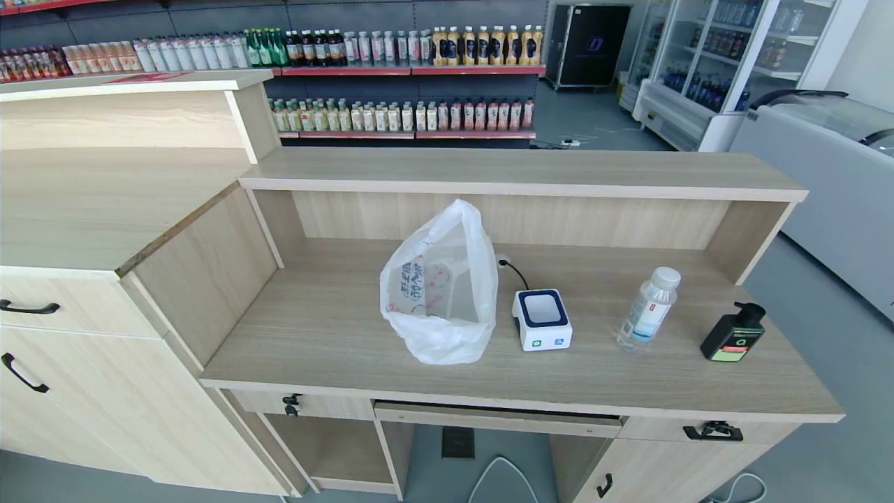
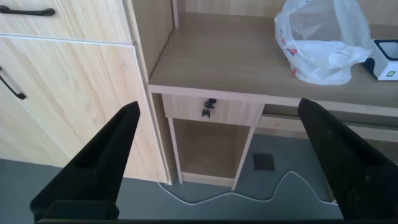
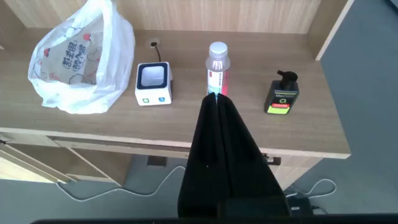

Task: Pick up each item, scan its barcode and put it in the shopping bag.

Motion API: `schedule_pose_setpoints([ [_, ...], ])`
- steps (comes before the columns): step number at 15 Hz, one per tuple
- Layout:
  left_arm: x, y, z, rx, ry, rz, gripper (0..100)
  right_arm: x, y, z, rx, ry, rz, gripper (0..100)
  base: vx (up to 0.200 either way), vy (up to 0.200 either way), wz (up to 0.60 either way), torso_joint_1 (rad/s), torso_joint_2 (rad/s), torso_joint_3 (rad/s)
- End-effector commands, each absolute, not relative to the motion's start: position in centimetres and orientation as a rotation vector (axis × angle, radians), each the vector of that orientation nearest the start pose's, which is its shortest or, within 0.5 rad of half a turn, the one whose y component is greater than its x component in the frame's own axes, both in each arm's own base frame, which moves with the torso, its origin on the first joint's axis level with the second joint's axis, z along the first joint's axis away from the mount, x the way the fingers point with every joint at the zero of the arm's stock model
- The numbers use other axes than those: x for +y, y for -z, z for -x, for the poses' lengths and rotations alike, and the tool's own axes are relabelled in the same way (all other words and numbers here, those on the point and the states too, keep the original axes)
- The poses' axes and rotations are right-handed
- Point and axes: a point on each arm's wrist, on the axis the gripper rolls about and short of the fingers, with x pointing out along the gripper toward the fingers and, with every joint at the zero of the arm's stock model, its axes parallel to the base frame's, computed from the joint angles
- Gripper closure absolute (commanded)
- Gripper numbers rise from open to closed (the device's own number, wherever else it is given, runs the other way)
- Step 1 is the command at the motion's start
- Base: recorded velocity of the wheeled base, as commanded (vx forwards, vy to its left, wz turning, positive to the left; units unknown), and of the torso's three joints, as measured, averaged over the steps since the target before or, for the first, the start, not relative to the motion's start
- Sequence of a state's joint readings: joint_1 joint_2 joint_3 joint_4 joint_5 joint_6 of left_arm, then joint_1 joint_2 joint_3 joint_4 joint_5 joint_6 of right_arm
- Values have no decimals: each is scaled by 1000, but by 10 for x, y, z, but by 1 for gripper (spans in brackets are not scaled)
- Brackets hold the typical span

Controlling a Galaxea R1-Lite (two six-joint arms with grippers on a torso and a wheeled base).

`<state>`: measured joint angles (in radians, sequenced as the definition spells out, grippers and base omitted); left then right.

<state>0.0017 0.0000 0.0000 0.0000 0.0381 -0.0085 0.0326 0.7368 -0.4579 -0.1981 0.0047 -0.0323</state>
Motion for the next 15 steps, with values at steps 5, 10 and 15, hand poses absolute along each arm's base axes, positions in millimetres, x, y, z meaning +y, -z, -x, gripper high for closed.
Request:
schedule_pose_setpoints([
  [5,1,-75,23,0,-40,9,0,-24,-185,-200,228,80,13,0,0,0,0,0,0,0],
  [10,1,-75,23,0,-40,9,0,-57,-156,-220,260,124,105,0,0,0,0,0,0,0],
  [15,1,-75,23,0,-40,9,0,-72,-149,-206,306,176,185,0,0,0,0,0,0,0],
])
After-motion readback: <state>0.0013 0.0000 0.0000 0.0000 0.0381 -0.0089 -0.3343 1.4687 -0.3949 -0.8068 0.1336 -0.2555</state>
